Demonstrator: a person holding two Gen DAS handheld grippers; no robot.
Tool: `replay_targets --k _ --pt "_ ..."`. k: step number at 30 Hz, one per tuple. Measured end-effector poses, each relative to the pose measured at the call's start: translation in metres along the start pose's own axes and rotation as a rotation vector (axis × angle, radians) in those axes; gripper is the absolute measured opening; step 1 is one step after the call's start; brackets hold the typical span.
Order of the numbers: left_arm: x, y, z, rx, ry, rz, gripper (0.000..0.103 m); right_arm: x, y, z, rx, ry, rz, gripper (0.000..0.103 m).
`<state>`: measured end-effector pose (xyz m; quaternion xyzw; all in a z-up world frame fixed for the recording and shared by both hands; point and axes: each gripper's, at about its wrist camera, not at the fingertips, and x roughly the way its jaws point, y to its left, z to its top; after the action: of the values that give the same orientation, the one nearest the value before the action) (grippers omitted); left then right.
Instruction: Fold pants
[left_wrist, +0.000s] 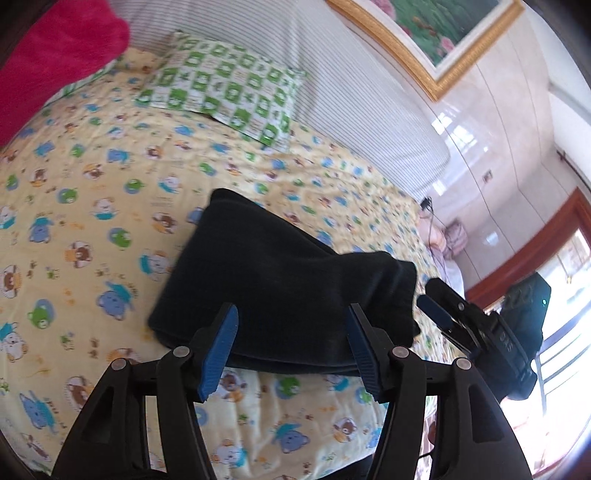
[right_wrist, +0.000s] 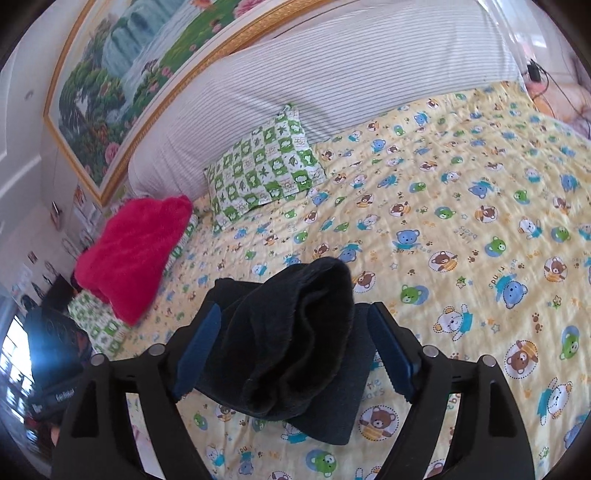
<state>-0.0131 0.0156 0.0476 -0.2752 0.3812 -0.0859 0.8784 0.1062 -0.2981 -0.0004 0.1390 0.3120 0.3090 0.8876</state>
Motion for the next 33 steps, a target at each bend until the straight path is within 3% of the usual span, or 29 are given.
replay_targets --k 7,19,33 --pt "-0.005 0.017 0.002 -0.041 -0.011 0.011 0.064 0.006 0.012 -0.004 -0.045 0.018 -0.055 0.084" --pt "-0.003 0.031 0.004 -0.063 0.007 0.037 0.066 0.013 0.006 -0.013 -0.015 0.056 -0.080 0.084" --pt "0.019 0.039 0.014 0.003 0.064 0.097 0.072 0.018 -0.027 -0.029 0.051 0.094 -0.117 0.089"
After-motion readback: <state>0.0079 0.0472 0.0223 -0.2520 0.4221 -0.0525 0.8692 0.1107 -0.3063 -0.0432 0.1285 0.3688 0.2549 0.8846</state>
